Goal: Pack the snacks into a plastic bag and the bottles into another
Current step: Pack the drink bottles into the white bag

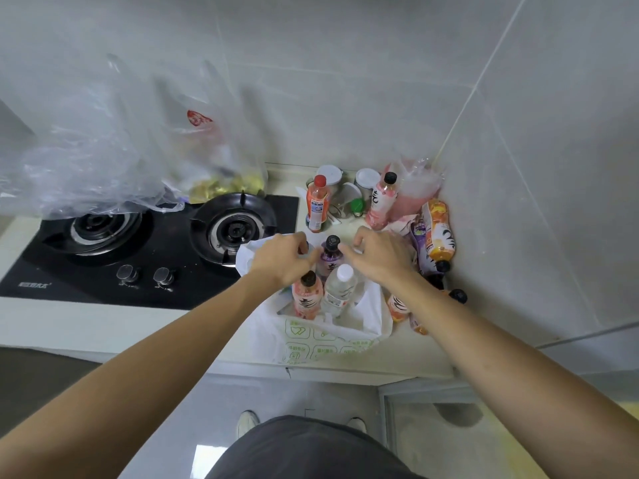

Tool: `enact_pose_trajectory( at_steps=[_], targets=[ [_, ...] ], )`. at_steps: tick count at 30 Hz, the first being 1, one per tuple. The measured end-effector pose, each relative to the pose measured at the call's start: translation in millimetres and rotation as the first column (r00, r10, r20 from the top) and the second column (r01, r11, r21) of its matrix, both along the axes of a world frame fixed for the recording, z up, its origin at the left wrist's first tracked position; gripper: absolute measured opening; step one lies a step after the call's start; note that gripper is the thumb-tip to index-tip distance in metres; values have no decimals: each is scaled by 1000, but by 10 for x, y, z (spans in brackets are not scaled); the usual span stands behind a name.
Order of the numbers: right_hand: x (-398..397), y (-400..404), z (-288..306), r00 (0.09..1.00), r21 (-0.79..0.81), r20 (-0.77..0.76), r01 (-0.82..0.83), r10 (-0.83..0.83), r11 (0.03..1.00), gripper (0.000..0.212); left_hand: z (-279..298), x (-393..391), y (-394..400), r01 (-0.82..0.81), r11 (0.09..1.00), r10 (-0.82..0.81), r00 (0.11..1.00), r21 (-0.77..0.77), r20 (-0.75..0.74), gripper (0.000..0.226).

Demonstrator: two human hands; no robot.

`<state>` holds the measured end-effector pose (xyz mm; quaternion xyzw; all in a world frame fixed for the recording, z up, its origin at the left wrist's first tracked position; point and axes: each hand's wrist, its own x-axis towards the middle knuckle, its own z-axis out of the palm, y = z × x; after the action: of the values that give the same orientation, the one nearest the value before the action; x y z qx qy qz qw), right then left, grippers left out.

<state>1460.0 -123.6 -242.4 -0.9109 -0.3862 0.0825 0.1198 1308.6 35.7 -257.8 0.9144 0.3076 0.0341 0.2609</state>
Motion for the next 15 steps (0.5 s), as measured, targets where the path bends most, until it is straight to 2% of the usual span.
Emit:
enact_pose_trajectory(
  at_steps=[3,6,13,15],
  targets=[
    [254,127,15,999,31,-18,33,-32,999,34,118,217,155,-4,997,-1,997,75,72,41],
    [561,284,24,998,40,33,52,-53,998,32,224,520,326,7,995,-16,996,98,93,35],
    [1295,564,-25,982,36,105,152,-155,988,60,132,1308,754,-8,995,10,1000,98,-24,48],
    [1467,602,-59,977,41,116,177,-180,983,59,64,1462,837,3,993,2,999,117,-50,49]
  ],
)
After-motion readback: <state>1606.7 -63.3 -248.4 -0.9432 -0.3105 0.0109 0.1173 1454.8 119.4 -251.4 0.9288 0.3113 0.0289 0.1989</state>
